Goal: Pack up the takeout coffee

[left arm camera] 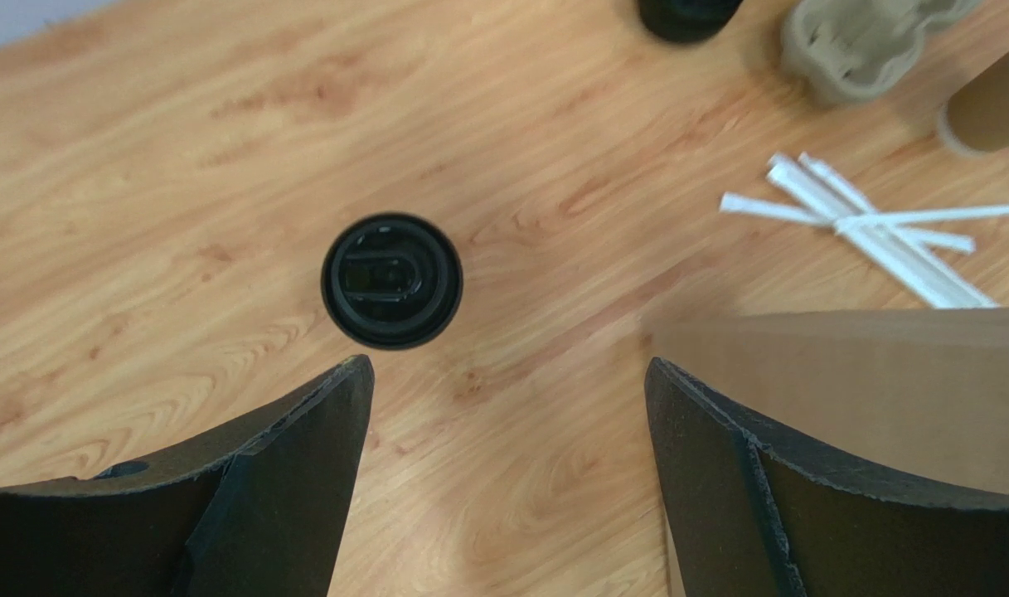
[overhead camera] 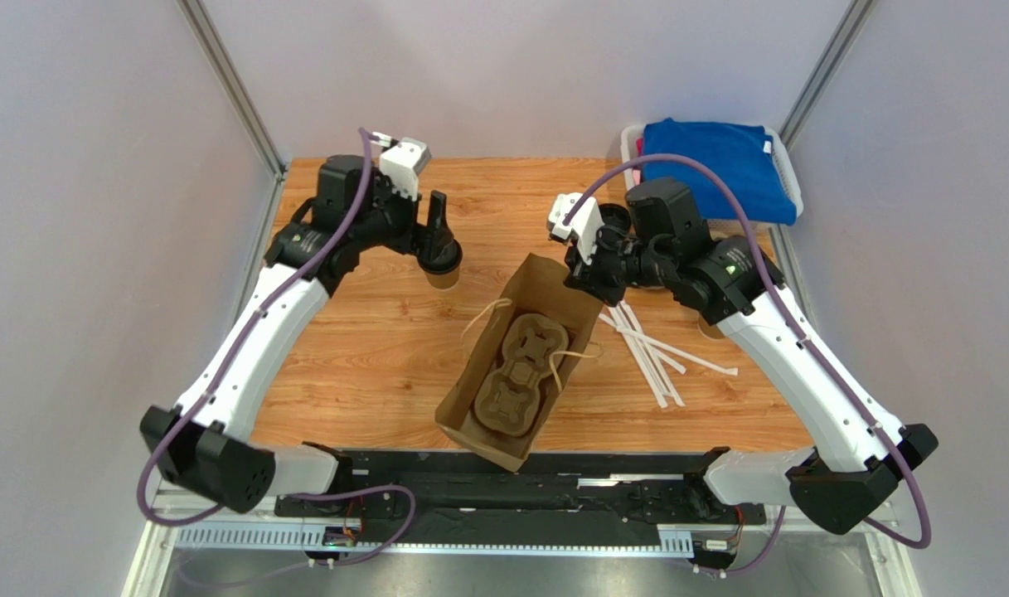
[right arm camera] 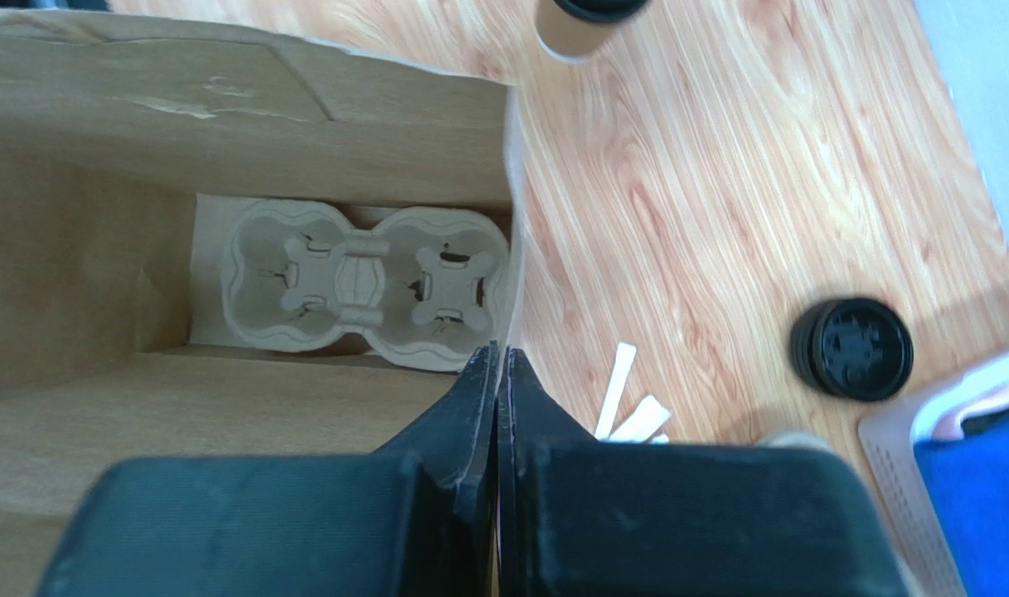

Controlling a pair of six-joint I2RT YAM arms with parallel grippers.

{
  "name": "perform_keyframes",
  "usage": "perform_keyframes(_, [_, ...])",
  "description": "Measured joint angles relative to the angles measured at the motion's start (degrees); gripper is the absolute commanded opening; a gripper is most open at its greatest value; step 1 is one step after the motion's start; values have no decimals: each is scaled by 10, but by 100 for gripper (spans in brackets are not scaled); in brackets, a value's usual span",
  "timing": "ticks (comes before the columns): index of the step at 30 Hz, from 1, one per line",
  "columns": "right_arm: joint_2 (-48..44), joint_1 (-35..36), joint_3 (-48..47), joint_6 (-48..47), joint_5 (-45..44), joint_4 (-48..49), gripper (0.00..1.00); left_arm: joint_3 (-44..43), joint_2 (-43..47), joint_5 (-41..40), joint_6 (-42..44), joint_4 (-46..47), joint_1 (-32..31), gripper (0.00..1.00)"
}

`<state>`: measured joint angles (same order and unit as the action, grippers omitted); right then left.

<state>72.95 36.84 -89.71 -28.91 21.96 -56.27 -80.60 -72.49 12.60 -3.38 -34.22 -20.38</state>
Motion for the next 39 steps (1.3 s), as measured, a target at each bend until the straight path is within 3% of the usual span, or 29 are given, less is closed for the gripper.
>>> perform_keyframes(6, [0, 0, 21, 26, -53, 0, 3, -31, -127, 0, 54, -45, 22, 96])
perform_keyframes(17, [0, -26, 31, 46, -82, -5, 19, -239, -371, -43, 93, -137, 28, 98])
perform_keyframes(18, [0, -29, 31, 47, -82, -7, 25, -247, -380, -45, 92, -143, 28, 98])
perform_keyframes(21, [0, -34, 31, 49, -82, -10, 33, -261, -396, -51, 89, -159, 28, 99])
perform_keyframes(32, [0, -40, 31, 49, -81, -16, 44, -281, -431, -68, 82, -197, 28, 99])
perform_keyframes(39, [2, -48, 31, 48, -80, -18, 65, -281, -434, -72, 73, -204, 28, 99])
